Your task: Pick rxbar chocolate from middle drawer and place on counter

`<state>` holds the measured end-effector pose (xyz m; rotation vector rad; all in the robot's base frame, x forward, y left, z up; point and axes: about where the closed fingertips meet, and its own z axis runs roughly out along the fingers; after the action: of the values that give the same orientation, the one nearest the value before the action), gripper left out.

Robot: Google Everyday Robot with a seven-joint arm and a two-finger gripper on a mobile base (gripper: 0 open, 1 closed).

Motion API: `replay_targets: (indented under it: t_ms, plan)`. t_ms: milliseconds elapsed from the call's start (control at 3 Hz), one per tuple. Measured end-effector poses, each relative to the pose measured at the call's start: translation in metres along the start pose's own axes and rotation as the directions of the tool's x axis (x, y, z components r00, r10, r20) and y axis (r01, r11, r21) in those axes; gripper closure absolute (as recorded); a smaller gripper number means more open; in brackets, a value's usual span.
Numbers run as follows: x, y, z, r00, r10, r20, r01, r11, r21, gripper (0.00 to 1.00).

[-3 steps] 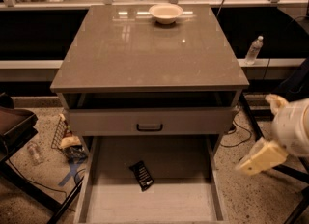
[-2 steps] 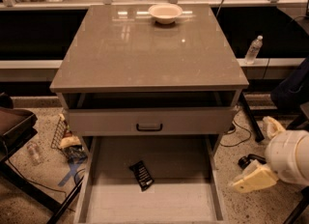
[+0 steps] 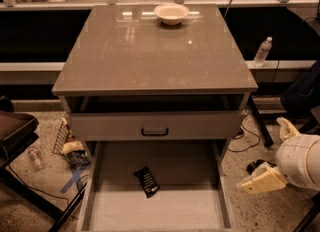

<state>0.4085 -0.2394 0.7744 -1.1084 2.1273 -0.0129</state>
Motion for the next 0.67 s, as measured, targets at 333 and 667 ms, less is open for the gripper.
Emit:
replay_targets:
  t_ms: [333,667]
  plan:
    - [0.000,0.025,0.034,0.997,0.059,0.050,-0.059,0.9982,0.002,0.00]
    - [0.003,0.054,0.089,0.990,0.128,0.054,-0.127,0.9918,-0.010,0.00]
